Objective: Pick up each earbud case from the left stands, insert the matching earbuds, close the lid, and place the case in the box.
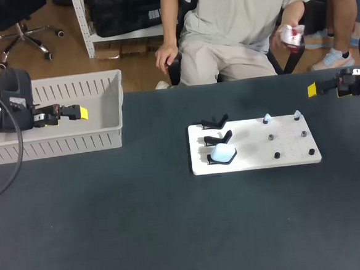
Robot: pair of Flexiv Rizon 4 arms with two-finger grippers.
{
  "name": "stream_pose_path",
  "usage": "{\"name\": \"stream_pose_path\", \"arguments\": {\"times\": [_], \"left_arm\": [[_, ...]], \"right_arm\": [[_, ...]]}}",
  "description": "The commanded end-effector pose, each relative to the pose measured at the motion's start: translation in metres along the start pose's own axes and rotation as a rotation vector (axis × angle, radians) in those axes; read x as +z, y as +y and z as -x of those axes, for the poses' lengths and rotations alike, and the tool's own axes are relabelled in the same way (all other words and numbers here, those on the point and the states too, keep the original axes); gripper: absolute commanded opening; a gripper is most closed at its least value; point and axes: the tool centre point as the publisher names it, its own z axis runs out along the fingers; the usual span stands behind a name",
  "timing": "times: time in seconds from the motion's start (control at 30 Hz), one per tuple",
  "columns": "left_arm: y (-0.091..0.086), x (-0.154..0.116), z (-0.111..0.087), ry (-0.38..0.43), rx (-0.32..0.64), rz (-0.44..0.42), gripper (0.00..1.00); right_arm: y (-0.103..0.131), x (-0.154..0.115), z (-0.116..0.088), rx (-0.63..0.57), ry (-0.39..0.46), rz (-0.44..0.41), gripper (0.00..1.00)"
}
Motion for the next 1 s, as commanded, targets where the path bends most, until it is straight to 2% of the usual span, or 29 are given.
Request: {"name": "stream_pose_path", "arguments": {"times": [0.03,0.77,1.0], "left_arm": [[-0.002,0.0,0.002,0.011,-0.003,0.012,1.0],[-0.002,0.0,0.002,0.011,-0.003,0.012,1.0],[-0.024,0.003,0.005,-0.008,0.167,-0.102,1.0]], "right_arm": [[-0.001,0.0,0.0,-0.001,0.001,0.003,1.0],[-0.001,0.0,0.0,-0.001,0.001,0.003,1.0],[-0.001,0.0,0.0,-0.001,0.001,0.003,1.0]]}}
